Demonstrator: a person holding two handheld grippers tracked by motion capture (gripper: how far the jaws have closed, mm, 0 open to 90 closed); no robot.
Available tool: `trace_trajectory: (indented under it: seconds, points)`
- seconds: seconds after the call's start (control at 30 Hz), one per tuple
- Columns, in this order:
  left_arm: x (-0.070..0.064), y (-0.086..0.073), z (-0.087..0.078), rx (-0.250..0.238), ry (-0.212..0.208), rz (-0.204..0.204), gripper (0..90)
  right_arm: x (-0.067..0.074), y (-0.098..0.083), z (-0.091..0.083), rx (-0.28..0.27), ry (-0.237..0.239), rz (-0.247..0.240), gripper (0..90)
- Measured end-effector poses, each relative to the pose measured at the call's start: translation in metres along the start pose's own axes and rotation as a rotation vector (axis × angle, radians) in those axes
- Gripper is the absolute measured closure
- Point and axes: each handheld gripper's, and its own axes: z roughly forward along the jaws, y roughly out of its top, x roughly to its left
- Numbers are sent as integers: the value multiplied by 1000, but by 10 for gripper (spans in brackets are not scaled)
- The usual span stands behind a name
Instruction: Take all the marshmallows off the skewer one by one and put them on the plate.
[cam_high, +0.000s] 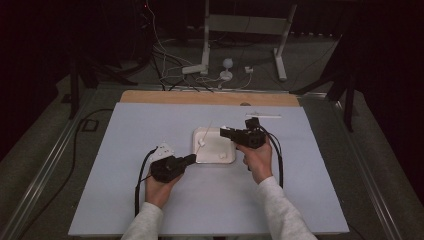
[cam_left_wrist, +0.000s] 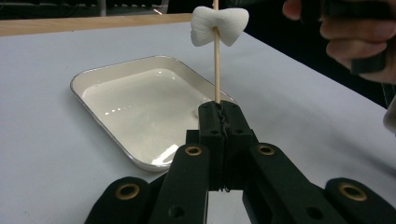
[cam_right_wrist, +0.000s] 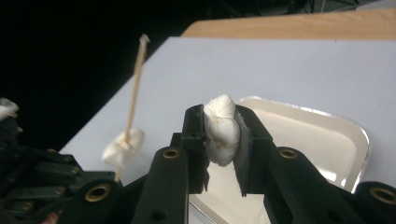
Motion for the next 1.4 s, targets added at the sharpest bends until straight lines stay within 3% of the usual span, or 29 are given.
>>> trace_trajectory:
  seconds: [0.43, 0.53, 0.57, 0.6, 0.67, 0.83, 1.03, 1.4]
  points:
    - [1, 0, 1, 2, 5, -6, 900, -4, -19, 26, 117, -73, -31, 742]
    - [1, 0, 1, 3, 6, -6, 900, -6, -23, 32, 145, -80, -22, 669]
    - [1, 0, 0, 4, 7, -6, 900, -7, -24, 34, 149, -80, -19, 617]
    - [1, 0, 0, 4, 7, -6, 900, -8, -25, 36, 153, -86, -12, 497]
    - [2, 0, 0, 4, 9, -8, 900, -8, -25, 36, 151, -87, -10, 466]
    - [2, 0, 0, 4, 13, -11, 900, -11, -25, 29, 107, -45, 25, 320]
    - [1, 0, 1, 5, 17, -8, 900, -10, -22, 20, 83, -4, 41, 275]
    - [0, -1, 3, 12, 21, -4, 900, 7, -20, 12, 53, 59, 6, 273]
